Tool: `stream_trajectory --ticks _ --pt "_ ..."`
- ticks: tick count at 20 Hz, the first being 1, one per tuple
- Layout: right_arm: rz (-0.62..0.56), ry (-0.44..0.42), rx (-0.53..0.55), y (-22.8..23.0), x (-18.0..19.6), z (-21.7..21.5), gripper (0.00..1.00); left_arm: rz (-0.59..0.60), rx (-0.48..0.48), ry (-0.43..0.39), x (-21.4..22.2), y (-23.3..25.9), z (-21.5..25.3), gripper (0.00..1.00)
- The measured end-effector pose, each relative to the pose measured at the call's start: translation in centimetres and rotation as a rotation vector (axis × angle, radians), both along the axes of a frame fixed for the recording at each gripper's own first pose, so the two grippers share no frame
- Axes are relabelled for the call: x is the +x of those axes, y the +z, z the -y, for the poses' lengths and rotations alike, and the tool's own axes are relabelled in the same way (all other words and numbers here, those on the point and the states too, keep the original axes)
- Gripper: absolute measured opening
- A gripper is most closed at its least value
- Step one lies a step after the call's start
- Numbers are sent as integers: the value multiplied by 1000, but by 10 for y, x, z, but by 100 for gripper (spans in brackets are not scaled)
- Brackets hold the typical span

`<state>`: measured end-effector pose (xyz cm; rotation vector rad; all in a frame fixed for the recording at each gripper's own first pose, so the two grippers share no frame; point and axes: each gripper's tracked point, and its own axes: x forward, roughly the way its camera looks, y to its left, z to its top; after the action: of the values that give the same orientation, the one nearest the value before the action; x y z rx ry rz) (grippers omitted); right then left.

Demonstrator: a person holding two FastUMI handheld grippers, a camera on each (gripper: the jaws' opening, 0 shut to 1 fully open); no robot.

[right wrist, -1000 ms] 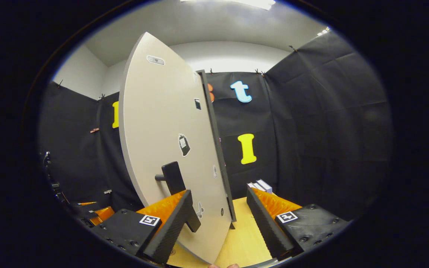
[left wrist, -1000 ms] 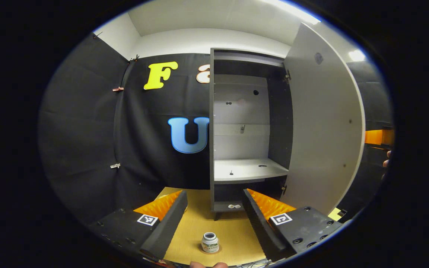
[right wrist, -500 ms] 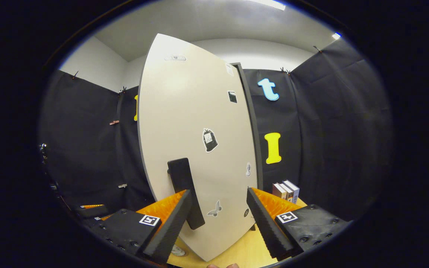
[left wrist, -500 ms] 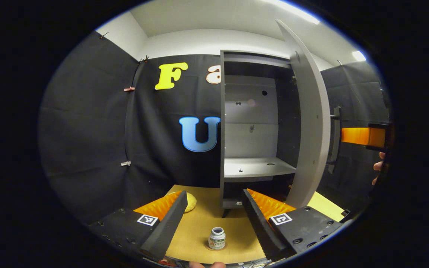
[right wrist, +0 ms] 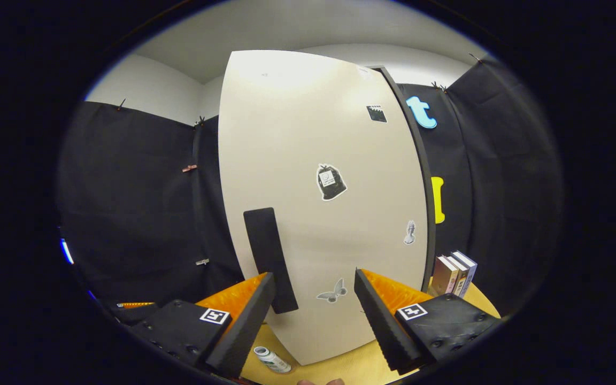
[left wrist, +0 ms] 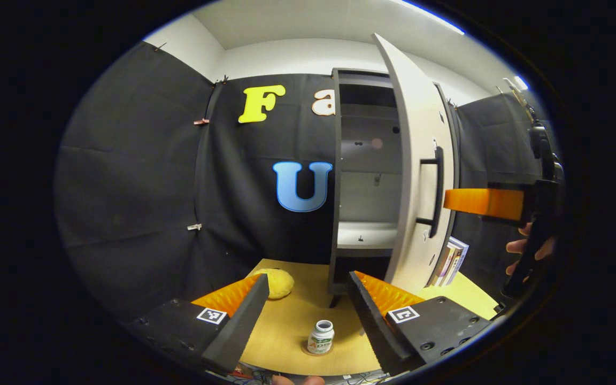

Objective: Open the cabinet door with the right hand, grasp the bottle in the cabinet with the left hand and place it on the coaster, then close the cabinet door with the right hand.

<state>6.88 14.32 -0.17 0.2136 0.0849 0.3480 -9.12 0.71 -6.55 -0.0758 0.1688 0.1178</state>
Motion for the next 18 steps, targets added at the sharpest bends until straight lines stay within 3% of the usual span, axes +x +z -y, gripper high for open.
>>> stream_trajectory --ticks 8,18 --pt "14 -85 -91 -13 23 18 98 -3 2 61 -3 0 -32 94" --pt "24 -162 -103 -13 18 67 98 37 15 -11 15 17 -1 94"
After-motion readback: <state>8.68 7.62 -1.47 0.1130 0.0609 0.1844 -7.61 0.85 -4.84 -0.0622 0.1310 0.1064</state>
